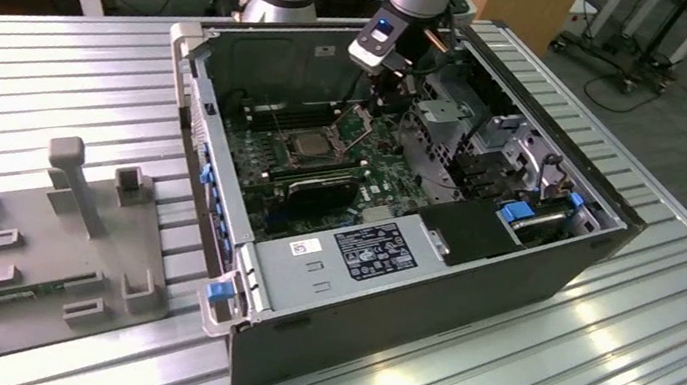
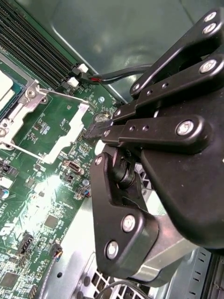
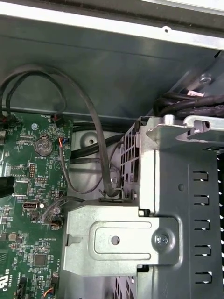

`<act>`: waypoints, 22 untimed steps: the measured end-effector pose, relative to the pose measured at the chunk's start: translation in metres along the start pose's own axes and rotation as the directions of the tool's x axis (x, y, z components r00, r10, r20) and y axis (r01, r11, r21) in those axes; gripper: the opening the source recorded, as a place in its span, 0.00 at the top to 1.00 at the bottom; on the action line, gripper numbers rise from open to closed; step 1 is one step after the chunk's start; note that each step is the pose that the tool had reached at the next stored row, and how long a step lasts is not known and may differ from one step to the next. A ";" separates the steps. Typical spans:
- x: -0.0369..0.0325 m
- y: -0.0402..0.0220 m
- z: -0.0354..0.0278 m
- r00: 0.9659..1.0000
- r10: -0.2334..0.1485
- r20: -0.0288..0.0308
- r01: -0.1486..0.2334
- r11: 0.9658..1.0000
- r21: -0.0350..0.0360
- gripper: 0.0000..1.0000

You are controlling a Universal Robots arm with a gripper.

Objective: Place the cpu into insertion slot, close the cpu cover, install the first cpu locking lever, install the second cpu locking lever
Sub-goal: 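Close the cpu cover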

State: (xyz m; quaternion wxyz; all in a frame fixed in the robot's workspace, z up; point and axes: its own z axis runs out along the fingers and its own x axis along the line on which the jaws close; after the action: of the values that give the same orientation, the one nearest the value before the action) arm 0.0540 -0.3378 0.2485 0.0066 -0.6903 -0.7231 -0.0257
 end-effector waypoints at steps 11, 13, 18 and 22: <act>0.0007 -0.0169 0.0002 1.000 -0.001 -0.002 0.001 1.000 -0.020 0.89; 0.0008 -0.0196 0.0002 1.000 -0.001 -0.002 0.001 1.000 -0.023 0.89; 0.0009 -0.0203 0.0001 1.000 -0.001 -0.002 0.001 1.000 -0.024 0.89; 0.0009 -0.0204 0.0001 1.000 -0.001 -0.002 0.001 1.000 -0.024 0.89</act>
State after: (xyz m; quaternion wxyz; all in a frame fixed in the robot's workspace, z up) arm 0.0336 -0.3378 0.2479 -0.0010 -0.6899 -0.7231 -0.0349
